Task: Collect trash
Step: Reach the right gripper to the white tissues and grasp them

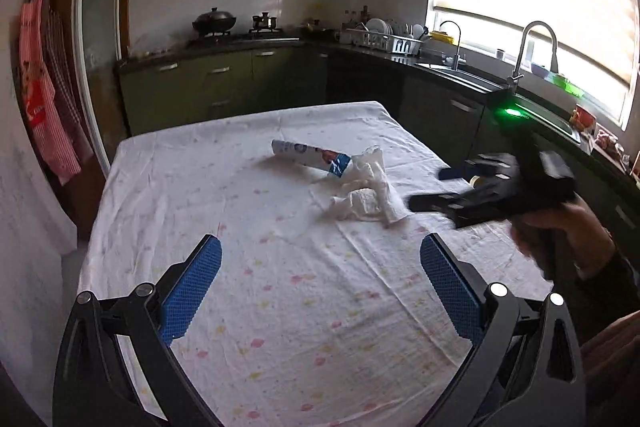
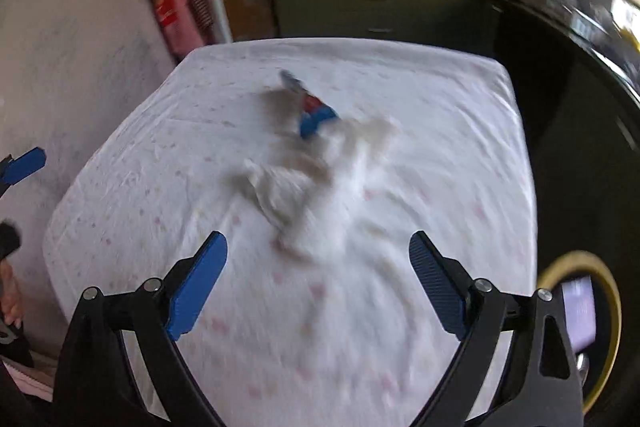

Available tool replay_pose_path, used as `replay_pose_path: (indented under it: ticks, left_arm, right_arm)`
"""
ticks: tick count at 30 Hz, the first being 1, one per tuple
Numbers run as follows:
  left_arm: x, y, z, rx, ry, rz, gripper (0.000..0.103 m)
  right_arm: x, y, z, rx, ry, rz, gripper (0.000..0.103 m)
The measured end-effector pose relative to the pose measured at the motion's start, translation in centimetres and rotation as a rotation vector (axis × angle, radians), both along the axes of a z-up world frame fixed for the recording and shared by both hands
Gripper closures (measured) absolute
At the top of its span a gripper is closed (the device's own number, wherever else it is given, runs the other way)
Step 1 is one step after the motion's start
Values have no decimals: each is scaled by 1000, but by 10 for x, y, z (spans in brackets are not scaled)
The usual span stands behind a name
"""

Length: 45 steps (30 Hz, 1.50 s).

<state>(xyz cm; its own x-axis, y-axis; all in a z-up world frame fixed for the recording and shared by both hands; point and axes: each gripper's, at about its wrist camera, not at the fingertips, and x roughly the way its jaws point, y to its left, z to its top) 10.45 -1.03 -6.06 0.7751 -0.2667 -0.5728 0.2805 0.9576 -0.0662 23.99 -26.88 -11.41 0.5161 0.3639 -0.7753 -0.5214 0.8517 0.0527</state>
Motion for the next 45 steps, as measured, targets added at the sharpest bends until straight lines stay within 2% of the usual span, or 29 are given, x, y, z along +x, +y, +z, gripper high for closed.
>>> replay_pose_path:
  ticks: [3, 6, 11, 15, 20, 25, 28, 30, 33, 39, 45]
  left_arm:
    - [-2, 6, -5, 5, -1, 3, 5]
    - [-5, 11, -8, 14, -4, 11, 5]
    - [-2, 20, -13, -13, 16, 14, 5]
    - [0, 24, -16, -34, 29, 13, 5]
    - [2, 25, -18, -43, 37, 17, 5]
    - [3, 21, -20, -37, 44, 12, 5]
    - [3, 19, -21, -36, 47, 10, 5]
    - [3, 18, -21, -35, 48, 10, 5]
    - [2, 17, -21, -32, 48, 9, 5]
    - [1, 15, -21, -26, 44, 9, 5]
    - [0, 13, -20, -23, 42, 5, 5]
  right_arm:
    - [16, 24, -4, -96, -30, 94, 11]
    - [37, 38, -15, -200, -12, 140, 10]
    - [61, 37, -27, -210, 67, 175, 10]
    - [71, 35, -34, -180, 136, 201, 10]
    - [75, 41, -37, -160, 167, 220, 11]
    - [71, 47, -42, -186, 148, 227, 21]
    - [69, 41, -38, -172, 135, 200, 38]
    - [69, 36, -36, -163, 129, 179, 57]
    - [70, 24, -33, -132, 134, 133, 79]
    - [55, 7, -26, -80, 127, 83, 86]
    - [21, 0, 4, 22, 93, 128, 86]
